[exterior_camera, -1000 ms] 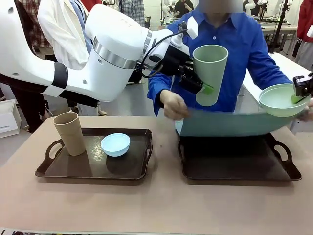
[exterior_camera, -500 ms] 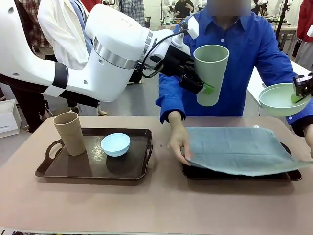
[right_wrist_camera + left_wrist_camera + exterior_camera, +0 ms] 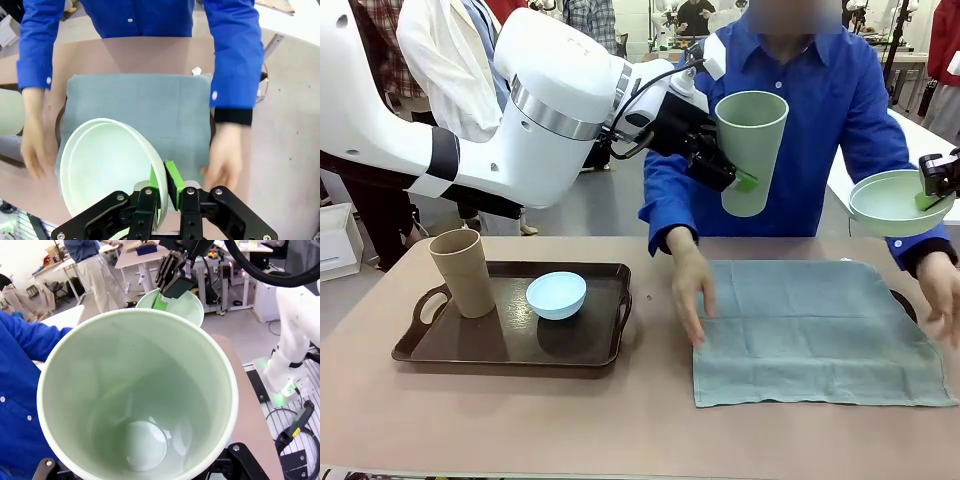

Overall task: Set up a tray with a mat and arrange the tableware.
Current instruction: Place the Picnic Bowl and Reusable plastic cup back onto the Handle tray in front of the human's position.

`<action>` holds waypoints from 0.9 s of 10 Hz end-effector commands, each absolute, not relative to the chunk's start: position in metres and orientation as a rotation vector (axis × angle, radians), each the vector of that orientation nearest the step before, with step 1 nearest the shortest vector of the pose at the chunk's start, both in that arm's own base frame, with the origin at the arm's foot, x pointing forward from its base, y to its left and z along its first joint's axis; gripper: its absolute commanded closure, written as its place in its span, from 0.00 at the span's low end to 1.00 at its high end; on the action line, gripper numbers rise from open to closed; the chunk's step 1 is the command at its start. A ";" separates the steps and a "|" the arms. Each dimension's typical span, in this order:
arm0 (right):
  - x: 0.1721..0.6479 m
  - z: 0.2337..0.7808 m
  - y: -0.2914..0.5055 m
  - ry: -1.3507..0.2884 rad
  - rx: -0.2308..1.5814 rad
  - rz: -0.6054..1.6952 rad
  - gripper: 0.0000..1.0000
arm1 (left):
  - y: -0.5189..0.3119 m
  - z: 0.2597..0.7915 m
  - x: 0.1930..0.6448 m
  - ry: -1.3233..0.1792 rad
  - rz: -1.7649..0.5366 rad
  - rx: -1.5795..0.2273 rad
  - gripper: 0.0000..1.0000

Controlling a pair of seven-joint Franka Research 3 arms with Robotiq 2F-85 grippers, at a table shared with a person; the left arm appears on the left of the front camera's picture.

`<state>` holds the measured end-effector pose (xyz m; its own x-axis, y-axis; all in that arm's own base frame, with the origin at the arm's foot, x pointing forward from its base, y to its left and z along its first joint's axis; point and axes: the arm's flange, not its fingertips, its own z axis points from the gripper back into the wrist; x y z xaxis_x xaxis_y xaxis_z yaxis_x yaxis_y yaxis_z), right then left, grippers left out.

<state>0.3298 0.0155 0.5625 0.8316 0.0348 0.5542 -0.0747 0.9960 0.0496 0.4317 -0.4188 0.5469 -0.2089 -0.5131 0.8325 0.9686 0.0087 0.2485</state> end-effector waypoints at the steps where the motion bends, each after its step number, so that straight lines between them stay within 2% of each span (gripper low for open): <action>1: 0.331 0.563 0.017 -0.599 0.066 0.060 1.00 | -0.419 0.549 0.432 -1.000 -1.531 -0.634 0.73; 9: 0.331 0.563 0.017 -0.599 0.066 0.060 1.00 | -0.419 0.549 0.432 -1.000 -1.531 -0.634 0.73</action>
